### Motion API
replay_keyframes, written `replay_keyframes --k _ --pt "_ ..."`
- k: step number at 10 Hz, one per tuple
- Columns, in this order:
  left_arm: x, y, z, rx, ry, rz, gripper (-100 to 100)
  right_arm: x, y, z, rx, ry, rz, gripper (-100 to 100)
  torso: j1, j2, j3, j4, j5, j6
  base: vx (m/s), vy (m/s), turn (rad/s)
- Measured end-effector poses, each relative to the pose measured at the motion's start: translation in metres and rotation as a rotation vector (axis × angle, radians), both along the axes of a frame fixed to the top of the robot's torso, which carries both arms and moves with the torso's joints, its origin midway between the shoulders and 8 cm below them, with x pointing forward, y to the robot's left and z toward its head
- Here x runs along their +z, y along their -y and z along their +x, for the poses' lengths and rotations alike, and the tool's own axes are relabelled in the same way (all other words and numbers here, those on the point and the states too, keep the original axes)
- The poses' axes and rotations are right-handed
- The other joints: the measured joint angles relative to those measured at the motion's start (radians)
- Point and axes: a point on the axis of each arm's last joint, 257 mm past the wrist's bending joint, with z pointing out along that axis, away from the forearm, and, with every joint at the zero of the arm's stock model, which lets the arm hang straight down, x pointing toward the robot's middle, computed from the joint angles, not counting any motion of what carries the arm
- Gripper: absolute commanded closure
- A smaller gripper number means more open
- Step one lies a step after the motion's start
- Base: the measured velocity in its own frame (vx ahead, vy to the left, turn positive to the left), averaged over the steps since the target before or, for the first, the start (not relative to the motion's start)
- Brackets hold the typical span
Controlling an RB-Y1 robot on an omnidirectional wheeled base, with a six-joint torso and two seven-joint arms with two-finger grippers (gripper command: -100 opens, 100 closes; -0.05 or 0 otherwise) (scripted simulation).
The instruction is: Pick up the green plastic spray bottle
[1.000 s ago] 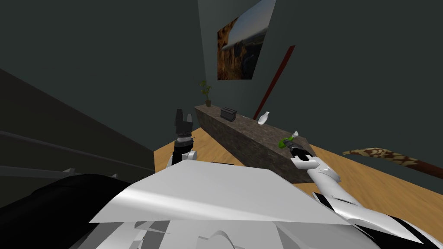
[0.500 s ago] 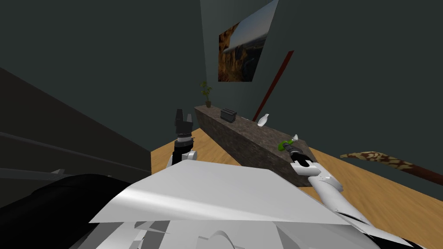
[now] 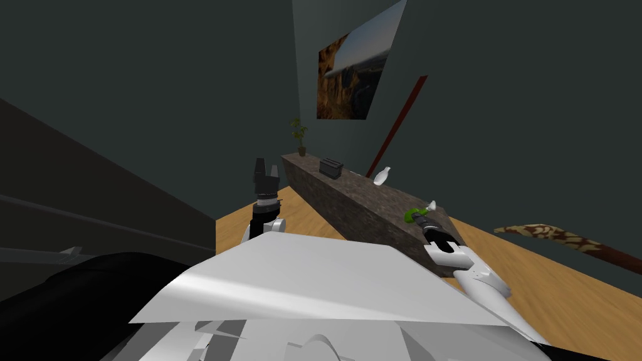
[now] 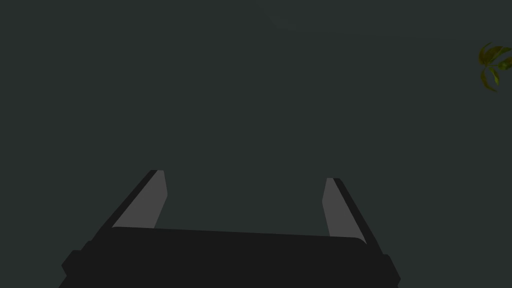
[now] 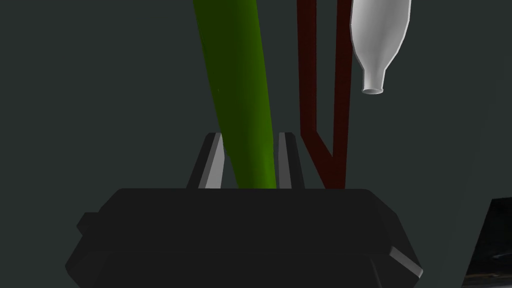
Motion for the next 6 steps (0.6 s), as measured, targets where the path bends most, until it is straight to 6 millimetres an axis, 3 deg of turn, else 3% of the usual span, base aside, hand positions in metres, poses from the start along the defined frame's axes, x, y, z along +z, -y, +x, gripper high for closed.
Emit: replay_keyframes --k 2,6 --pt "0.0 0.0 0.0 0.0 0.0 0.0 0 -0.005 -0.002 -0.023 -0.037 0.004 0.016 100 -0.004 -0.005 -0.003 -0.001 -0.002 0.0 0.073 -0.045 0.016" --pt "0.0 0.0 0.0 0.0 0.0 0.0 0 0.005 -0.007 -0.062 -0.062 0.007 0.011 100 -0.006 -0.005 -0.003 -0.001 -0.002 0.001 0.061 -0.039 0.019"
